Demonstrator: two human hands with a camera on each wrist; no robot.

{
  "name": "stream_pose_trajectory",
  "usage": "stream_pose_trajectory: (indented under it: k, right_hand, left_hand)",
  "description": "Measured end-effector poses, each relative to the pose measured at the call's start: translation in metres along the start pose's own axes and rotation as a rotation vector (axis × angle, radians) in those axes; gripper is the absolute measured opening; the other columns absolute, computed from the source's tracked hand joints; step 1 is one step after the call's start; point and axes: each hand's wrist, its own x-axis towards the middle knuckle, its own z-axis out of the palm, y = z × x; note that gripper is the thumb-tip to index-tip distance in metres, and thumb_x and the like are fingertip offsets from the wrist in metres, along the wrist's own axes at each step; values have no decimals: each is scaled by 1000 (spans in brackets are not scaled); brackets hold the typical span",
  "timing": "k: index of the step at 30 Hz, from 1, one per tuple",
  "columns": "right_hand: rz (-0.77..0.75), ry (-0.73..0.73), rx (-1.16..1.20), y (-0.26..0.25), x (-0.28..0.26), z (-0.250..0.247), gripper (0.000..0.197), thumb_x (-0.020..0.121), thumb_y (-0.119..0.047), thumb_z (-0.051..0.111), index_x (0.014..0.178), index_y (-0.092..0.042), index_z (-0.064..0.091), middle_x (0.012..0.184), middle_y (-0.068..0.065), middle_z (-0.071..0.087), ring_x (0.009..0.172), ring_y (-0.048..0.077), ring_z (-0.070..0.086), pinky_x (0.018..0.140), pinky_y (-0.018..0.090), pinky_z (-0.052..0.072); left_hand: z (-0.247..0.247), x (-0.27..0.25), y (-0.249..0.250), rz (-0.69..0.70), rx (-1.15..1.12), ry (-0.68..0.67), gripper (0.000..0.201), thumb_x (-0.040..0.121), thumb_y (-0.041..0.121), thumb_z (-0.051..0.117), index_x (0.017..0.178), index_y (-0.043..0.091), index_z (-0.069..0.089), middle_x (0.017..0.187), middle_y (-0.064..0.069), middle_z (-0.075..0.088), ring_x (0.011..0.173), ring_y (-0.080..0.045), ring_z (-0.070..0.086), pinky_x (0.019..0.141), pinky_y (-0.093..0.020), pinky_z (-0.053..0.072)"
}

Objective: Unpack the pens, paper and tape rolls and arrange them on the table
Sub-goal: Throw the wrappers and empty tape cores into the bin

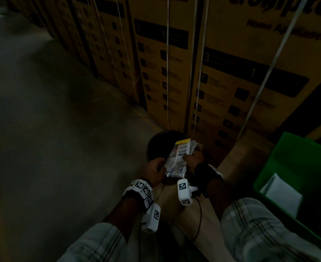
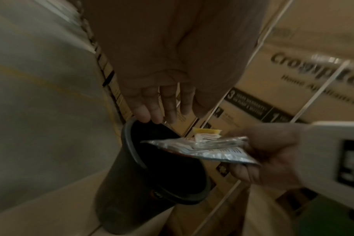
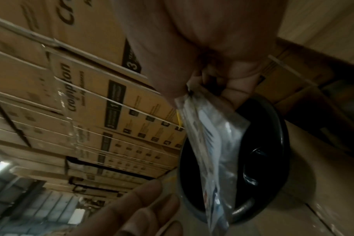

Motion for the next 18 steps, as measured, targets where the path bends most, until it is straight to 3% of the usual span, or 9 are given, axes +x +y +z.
stream_pose_trajectory:
  k: [4, 6, 10, 14, 18]
  right_hand:
    - [139, -15, -23, 4, 42, 15, 35, 86, -6, 63, 119, 3, 60, 122, 24, 61, 110, 41, 59, 94, 49, 50]
    - [194, -28, -30, 6, 63, 21, 39, 87, -6, 63, 123, 6, 56, 126, 24, 59, 113, 42, 57, 94, 46, 50]
    - [231, -110, -146, 20, 99, 35, 69, 84, -31, 69, 138, 2, 41, 141, 21, 47, 125, 40, 48, 102, 50, 45]
    - [255, -180, -254, 18, 100, 30, 47, 91, -30, 56, 126, 2, 55, 129, 19, 58, 119, 35, 56, 101, 41, 48]
    - [177, -176, -300, 28, 107, 27, 46, 86, -35, 62, 114, 1, 62, 123, 22, 61, 111, 39, 58, 99, 48, 48]
  left_hand:
    - [1, 31, -8, 12, 168, -103, 50, 93, 33, 57, 138, 16, 46, 137, -10, 50, 126, -27, 50, 105, -36, 43]
    - [4, 43, -10, 38, 222, -142, 56, 90, 37, 61, 140, 19, 44, 138, -9, 45, 128, -25, 47, 107, -33, 40]
    - [16, 67, -17, 47, 234, -202, 58, 89, 31, 62, 141, 14, 43, 138, -18, 42, 130, -30, 44, 110, -33, 36]
    - [16, 83, -16, 52, 259, -159, 44, 92, 14, 57, 135, 8, 51, 135, -19, 50, 127, -31, 47, 106, -30, 35]
    - [12, 84, -3, 124, 252, -204, 44, 90, 7, 54, 133, 8, 54, 134, -16, 55, 126, -29, 50, 108, -31, 36]
